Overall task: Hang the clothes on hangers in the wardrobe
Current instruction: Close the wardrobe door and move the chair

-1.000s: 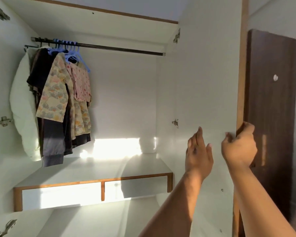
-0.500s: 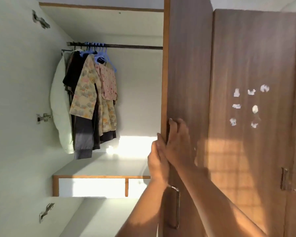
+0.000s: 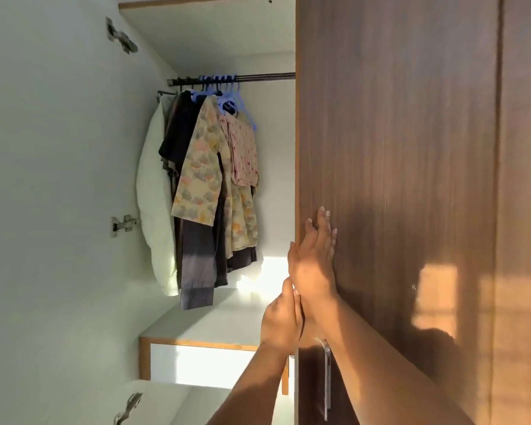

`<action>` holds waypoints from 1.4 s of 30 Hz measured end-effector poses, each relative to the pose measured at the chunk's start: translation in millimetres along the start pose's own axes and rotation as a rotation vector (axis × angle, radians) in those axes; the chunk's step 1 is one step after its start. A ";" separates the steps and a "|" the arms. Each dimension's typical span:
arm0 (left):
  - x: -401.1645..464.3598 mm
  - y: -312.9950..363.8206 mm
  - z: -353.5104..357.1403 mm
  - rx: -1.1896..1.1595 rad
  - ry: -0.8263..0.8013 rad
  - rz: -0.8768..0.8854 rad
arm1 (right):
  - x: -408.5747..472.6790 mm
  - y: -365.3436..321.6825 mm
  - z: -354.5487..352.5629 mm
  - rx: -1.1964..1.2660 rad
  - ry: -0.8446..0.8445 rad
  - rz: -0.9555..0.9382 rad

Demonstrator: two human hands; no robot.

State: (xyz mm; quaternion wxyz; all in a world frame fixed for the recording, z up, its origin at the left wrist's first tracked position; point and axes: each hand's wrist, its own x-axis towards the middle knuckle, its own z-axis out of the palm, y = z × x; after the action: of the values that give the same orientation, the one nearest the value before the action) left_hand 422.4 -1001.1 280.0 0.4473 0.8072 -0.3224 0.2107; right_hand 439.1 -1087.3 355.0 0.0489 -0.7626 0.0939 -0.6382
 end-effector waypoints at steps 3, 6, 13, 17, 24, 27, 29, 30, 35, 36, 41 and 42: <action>25.9 -28.0 3.8 -0.019 -0.032 0.017 | 7.7 -0.2 35.6 -0.048 -0.001 0.016; 52.0 -51.2 7.2 0.077 -0.088 0.097 | 12.3 3.3 61.3 -0.097 0.004 0.014; 93.4 -79.2 17.3 0.132 -0.100 0.139 | 21.5 16.7 103.3 -0.209 0.004 -0.021; 113.1 -93.0 23.3 0.135 -0.156 0.147 | 27.7 21.5 125.9 -0.239 -0.005 0.000; 139.2 -109.9 34.7 0.097 -0.207 0.128 | 34.7 31.1 153.1 -0.282 -0.003 -0.008; 147.6 -116.3 40.4 0.078 -0.220 0.119 | 36.0 36.2 163.7 -0.288 -0.018 -0.011; 154.6 -119.7 43.5 0.063 -0.222 0.095 | 37.0 39.9 170.8 -0.295 -0.040 -0.015; 158.5 -121.5 45.6 0.053 -0.227 0.085 | 37.8 41.5 174.1 -0.299 -0.054 -0.015; 171.2 -128.7 52.5 -0.010 -0.273 0.071 | 39.1 46.4 184.9 -0.282 -0.063 -0.013; 172.6 -131.1 53.8 -0.029 -0.279 0.075 | 38.7 47.2 186.9 -0.269 -0.055 -0.018; 177.4 -137.9 58.0 -0.041 -0.293 0.069 | 39.4 48.0 188.9 -0.266 -0.054 -0.016; 177.2 -136.7 57.5 -0.032 -0.295 0.061 | 39.6 47.7 188.2 -0.262 -0.059 -0.015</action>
State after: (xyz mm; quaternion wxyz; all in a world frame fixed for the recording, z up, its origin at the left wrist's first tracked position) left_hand 647.0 -1055.7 281.9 0.4013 0.8120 -0.4122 0.0980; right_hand 626.8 -1150.6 349.9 -0.0532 -0.7816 0.1693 -0.5980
